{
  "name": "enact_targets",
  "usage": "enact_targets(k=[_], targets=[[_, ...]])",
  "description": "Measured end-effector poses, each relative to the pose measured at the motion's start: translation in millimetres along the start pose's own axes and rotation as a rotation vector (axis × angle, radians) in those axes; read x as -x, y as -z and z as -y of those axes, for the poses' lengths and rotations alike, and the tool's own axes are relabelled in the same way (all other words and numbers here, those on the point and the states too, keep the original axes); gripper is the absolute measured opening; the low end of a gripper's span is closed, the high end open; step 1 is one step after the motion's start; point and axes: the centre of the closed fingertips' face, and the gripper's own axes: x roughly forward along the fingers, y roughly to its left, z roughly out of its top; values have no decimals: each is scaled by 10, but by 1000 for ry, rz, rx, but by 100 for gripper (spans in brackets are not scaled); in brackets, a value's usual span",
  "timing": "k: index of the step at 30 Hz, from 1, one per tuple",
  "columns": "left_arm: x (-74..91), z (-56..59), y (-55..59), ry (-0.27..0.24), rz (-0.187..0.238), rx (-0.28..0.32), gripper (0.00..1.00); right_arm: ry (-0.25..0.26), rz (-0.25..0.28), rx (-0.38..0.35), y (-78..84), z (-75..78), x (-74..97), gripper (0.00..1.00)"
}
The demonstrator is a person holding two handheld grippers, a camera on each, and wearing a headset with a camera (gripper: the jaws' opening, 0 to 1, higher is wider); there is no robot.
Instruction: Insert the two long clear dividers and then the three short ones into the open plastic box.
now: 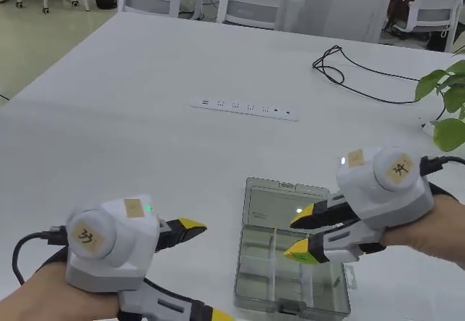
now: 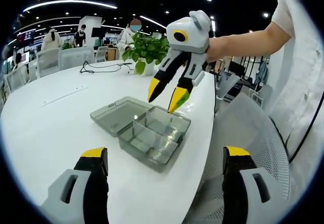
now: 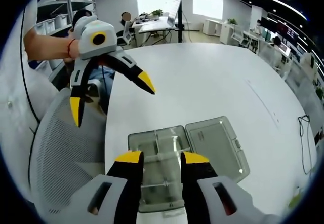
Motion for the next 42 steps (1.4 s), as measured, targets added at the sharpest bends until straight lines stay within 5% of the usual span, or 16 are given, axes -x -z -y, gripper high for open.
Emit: enact_targets(k=[20,42], targets=[[-7,31,-22,3,-5,-2,97,28,-37,-16,449,39,427,44],[-22,0,-6,1,-9,11,98,8,-217,11,1344,163,664,51]])
